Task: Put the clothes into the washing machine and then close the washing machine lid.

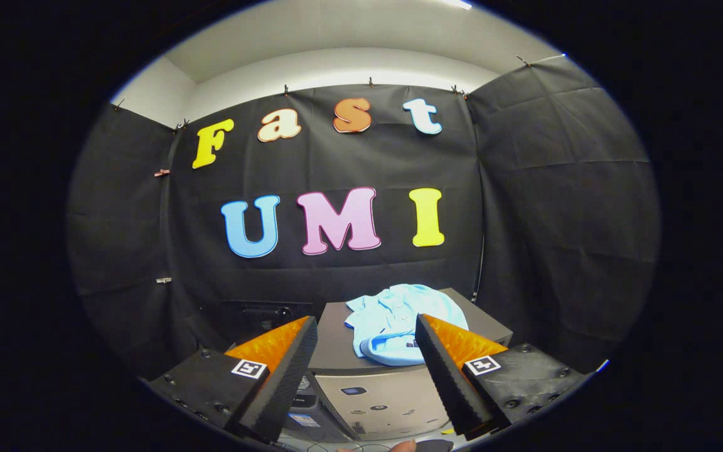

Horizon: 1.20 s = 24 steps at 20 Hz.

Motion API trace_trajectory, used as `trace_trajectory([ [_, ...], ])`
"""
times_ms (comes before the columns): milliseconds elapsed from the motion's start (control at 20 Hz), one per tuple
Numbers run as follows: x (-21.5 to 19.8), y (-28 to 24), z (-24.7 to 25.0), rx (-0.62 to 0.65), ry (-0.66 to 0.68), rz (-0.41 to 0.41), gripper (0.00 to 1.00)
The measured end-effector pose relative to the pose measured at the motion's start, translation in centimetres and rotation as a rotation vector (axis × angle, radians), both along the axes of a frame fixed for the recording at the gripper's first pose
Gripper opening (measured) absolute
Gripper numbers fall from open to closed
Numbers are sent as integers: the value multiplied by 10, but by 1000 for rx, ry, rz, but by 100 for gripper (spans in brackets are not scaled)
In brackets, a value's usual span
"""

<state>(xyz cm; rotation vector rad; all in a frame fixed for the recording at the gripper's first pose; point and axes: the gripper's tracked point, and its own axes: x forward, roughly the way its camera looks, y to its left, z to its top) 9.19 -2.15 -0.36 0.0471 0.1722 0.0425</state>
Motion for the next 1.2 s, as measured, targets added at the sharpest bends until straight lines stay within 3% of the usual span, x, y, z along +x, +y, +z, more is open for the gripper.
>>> trace_trajectory([
  [400,89,-8,-45,-58,243,17,99],
  [800,188,-70,-91,-145,365,-105,100],
  [1050,214,-60,-124,-46,434,-70,99],
  [1200,230,-66,-146,-109,457,-89,99],
])
